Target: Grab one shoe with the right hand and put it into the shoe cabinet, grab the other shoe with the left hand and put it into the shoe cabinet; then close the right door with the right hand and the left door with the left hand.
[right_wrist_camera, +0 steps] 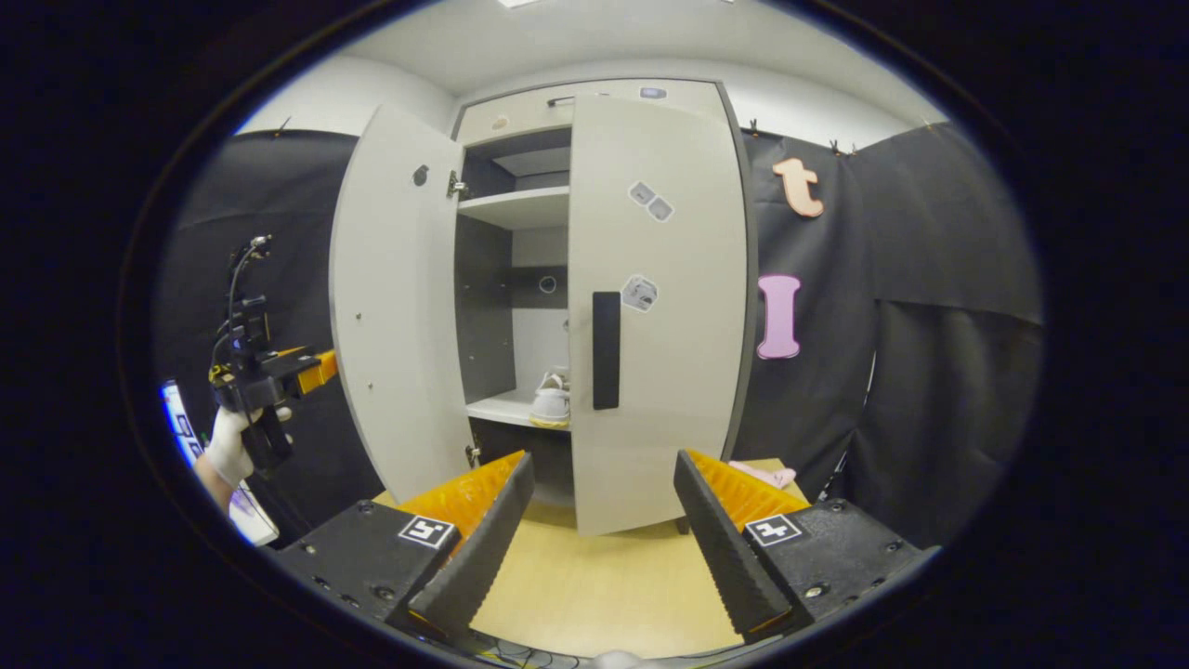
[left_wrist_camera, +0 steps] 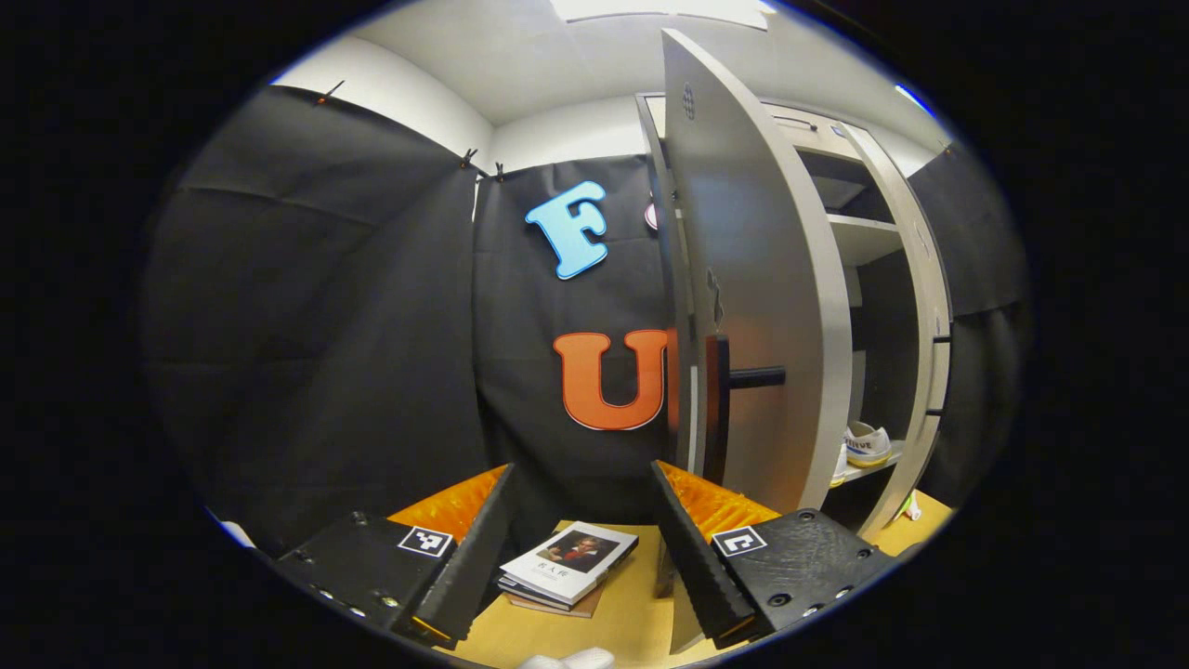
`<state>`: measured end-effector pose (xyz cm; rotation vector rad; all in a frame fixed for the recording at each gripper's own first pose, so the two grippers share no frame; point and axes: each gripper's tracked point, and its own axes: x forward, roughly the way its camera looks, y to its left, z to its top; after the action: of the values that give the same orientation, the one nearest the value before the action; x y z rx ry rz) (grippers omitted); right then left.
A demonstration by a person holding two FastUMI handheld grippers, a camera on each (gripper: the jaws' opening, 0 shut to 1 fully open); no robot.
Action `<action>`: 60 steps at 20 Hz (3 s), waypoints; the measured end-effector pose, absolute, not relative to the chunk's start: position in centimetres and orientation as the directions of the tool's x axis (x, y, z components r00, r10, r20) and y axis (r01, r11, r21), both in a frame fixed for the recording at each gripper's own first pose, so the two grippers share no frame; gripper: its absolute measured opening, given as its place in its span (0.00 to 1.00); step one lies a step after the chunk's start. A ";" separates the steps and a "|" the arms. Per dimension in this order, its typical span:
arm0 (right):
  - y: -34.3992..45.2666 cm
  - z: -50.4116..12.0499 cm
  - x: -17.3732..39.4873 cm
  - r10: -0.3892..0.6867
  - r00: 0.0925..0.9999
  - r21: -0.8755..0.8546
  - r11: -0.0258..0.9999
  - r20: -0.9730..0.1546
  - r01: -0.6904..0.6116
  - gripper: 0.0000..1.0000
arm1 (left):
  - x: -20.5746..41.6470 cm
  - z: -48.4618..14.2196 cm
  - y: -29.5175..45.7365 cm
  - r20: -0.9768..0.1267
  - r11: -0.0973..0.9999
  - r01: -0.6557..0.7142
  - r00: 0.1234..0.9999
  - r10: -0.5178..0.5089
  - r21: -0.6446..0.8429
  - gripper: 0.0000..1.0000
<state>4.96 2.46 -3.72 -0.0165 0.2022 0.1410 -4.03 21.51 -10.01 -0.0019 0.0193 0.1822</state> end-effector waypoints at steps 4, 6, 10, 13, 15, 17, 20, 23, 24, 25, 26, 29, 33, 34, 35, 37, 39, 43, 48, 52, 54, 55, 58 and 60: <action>1.9 -3.3 5.1 0.144 0.971 0.006 0.989 -0.192 -0.146 0.99 | -3.9 -9.8 18.3 -0.018 0.991 -0.132 0.991 0.132 -0.002 0.86; 1.3 -3.1 5.0 0.138 0.972 0.004 0.990 -0.189 -0.140 0.96 | -3.6 -9.7 16.3 -0.016 0.995 -0.098 0.995 0.098 -0.003 0.86; -0.1 -3.1 5.0 0.125 0.974 0.011 0.992 -0.190 -0.126 0.99 | -2.4 -9.9 12.2 -0.032 0.997 -0.053 0.998 0.051 -0.054 0.86; -1.1 -3.2 4.9 0.109 0.975 0.012 0.994 -0.192 -0.108 0.96 | -2.1 -9.9 9.0 -0.049 0.998 -0.009 0.999 0.006 -0.059 0.90; -1.7 -3.0 4.7 0.091 0.977 0.014 0.996 -0.190 -0.090 0.96 | -2.1 -9.7 8.3 -0.053 0.998 -0.010 0.999 0.007 -0.061 0.96; -2.7 -2.7 4.3 0.055 0.981 0.012 0.998 -0.189 -0.054 0.99 | -2.7 -9.5 8.1 -0.060 0.998 -0.021 0.998 0.017 -0.054 0.96; -3.7 -1.5 4.3 0.009 0.988 -0.008 1.000 -0.157 -0.011 0.99 | -4.1 -9.0 7.6 -0.056 0.999 -0.020 0.998 0.018 -0.033 0.96; -3.9 -0.9 4.2 -0.002 0.991 -0.001 1.000 -0.137 0.002 0.99 | -6.1 -8.2 7.2 -0.048 0.999 -0.025 0.999 0.024 -0.028 0.96; -3.9 -0.9 4.1 -0.001 0.990 0.003 1.000 -0.138 0.001 0.99 | -6.8 -7.7 6.9 -0.042 0.999 -0.021 0.999 0.020 -0.030 0.96; -3.8 -0.9 4.0 -0.001 0.990 0.005 1.000 -0.138 0.002 0.99 | -7.7 -7.5 6.5 -0.037 0.999 -0.011 0.999 0.010 -0.031 1.00; -3.9 -0.9 4.0 -0.001 0.991 0.008 1.000 -0.137 0.002 0.96 | -8.5 -7.1 6.1 -0.032 1.000 -0.001 0.999 0.000 -0.029 0.96; -3.8 -0.9 4.0 0.001 0.991 0.005 1.000 -0.131 -0.001 0.96 | -10.9 -6.7 5.0 -0.036 1.000 0.023 0.999 -0.023 -0.006 0.96; -3.8 -0.9 3.4 -0.010 0.993 0.011 1.000 -0.116 0.012 0.96 | -13.4 -7.0 4.1 -0.052 0.999 0.031 0.998 -0.032 -0.020 0.96; -3.8 -1.0 3.3 -0.010 0.993 0.011 1.000 -0.116 0.011 0.99 | -14.0 -7.2 3.8 -0.056 0.999 0.039 0.998 -0.040 -0.022 0.96; -3.8 -1.0 3.2 -0.011 0.993 0.008 1.000 -0.114 0.012 0.99 | -14.6 -7.5 3.8 -0.060 0.999 0.038 0.997 -0.039 -0.021 0.96; -3.6 -1.2 2.8 -0.012 0.993 0.008 1.000 -0.116 0.013 0.99 | -15.7 -8.4 4.0 -0.079 0.999 0.033 0.996 -0.034 -0.013 0.96; -3.0 -1.4 2.4 -0.007 0.993 0.017 1.000 -0.119 0.009 0.99 | -16.5 -8.8 4.2 -0.090 0.999 0.033 0.995 -0.033 -0.008 0.96; -2.1 -1.2 1.7 0.002 0.994 0.025 1.000 -0.113 0.001 0.99 | -17.3 -8.3 5.5 -0.082 1.000 0.008 0.997 -0.009 -0.001 0.96; -1.2 -0.9 1.5 0.006 0.994 0.006 1.000 -0.108 -0.005 0.99 | -17.6 -7.0 6.2 -0.054 1.000 0.007 0.999 -0.008 -0.018 0.96; -0.7 -0.7 1.5 0.011 0.995 0.003 1.000 -0.104 -0.010 0.99 | -17.7 -6.8 6.7 -0.051 1.000 0.004 0.999 -0.005 -0.015 0.96; -0.4 -0.7 1.4 0.014 0.995 0.002 1.000 -0.103 -0.013 0.99 | -17.6 -6.8 6.7 -0.051 1.000 0.004 0.999 -0.005 -0.019 1.00; -0.5 -0.6 1.3 0.012 0.995 -0.001 1.000 -0.102 -0.013 0.99 | -17.5 -6.7 6.8 -0.049 1.000 0.004 0.999 -0.005 -0.021 0.96; -0.4 -0.6 1.2 0.013 0.995 -0.012 1.000 -0.099 -0.014 0.99 | -17.3 -6.7 6.7 -0.045 1.000 0.011 0.999 -0.012 -0.026 0.96; -0.7 -0.7 1.0 0.007 0.995 -0.012 1.000 -0.098 -0.009 0.99 | -17.2 -6.6 6.7 -0.042 1.000 0.014 0.999 -0.015 -0.026 0.96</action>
<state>1.03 -0.66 -0.67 -0.0122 0.0984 0.0079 -17.18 6.66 -6.59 -0.0261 0.0423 -0.0143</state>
